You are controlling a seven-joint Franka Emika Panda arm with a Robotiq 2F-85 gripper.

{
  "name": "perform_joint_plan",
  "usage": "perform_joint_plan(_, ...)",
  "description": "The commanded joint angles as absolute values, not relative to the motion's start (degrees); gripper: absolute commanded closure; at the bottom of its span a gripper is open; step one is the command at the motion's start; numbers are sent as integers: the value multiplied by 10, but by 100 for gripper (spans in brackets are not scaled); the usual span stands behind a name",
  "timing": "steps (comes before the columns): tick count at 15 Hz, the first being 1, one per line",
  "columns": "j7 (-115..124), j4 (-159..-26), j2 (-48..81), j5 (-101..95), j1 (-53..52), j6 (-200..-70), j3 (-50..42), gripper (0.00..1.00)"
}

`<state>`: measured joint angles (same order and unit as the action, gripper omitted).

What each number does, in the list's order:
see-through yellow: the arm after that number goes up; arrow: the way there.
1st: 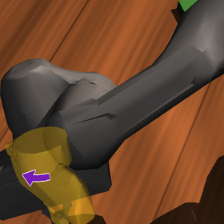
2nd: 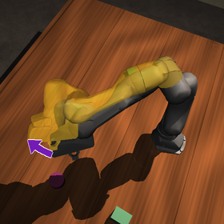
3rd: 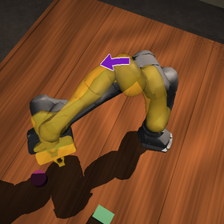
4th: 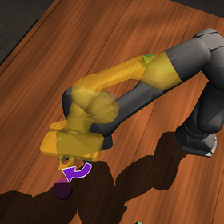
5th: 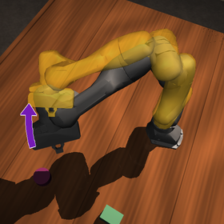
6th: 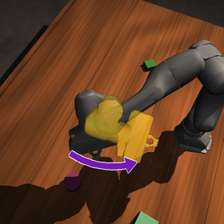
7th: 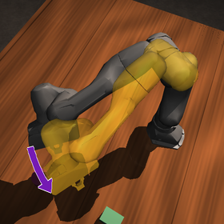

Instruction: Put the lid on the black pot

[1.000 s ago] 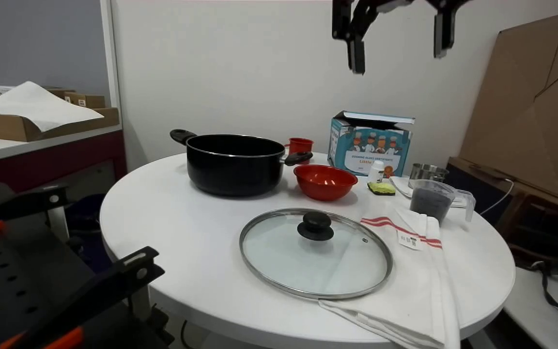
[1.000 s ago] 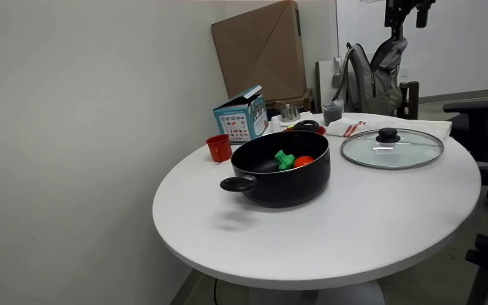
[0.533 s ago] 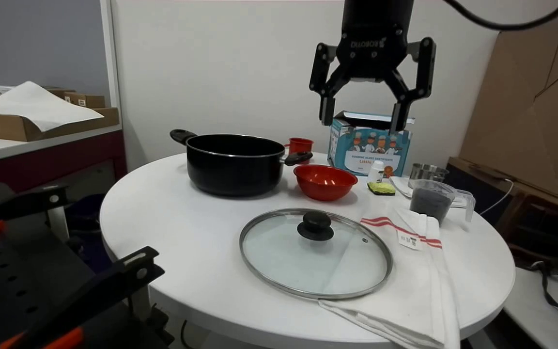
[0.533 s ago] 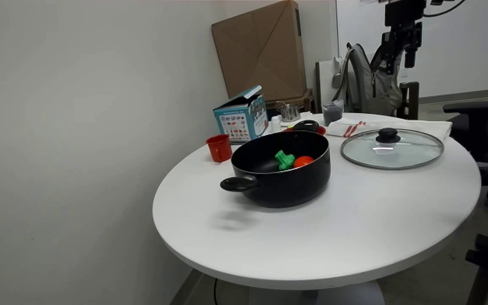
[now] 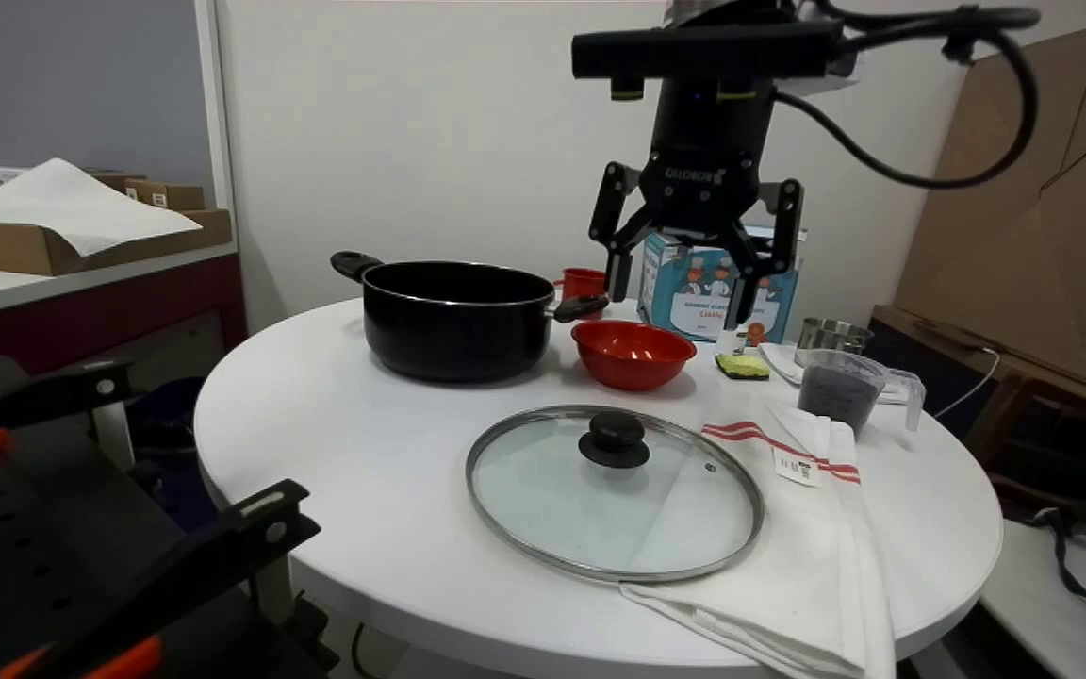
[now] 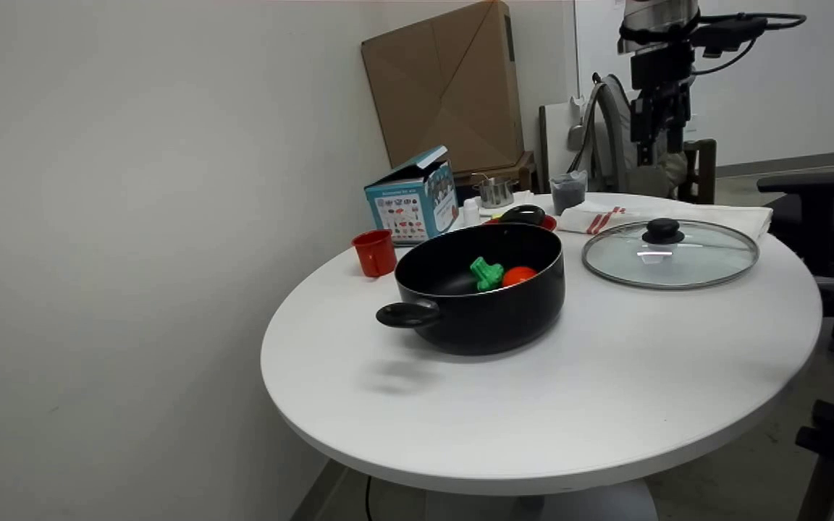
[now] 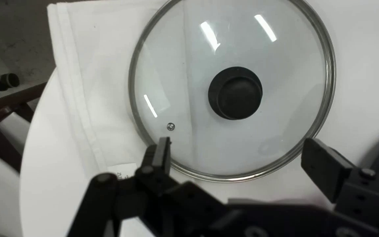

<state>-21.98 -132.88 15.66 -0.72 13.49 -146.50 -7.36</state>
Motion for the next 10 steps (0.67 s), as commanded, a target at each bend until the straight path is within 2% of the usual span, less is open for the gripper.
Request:
perform_joint_plan(1,-210,-1288,220,-23,125,-1452,-64,0)
perform_joint_plan(10,-167,-1263,300,-89,89,-1448,-69,0)
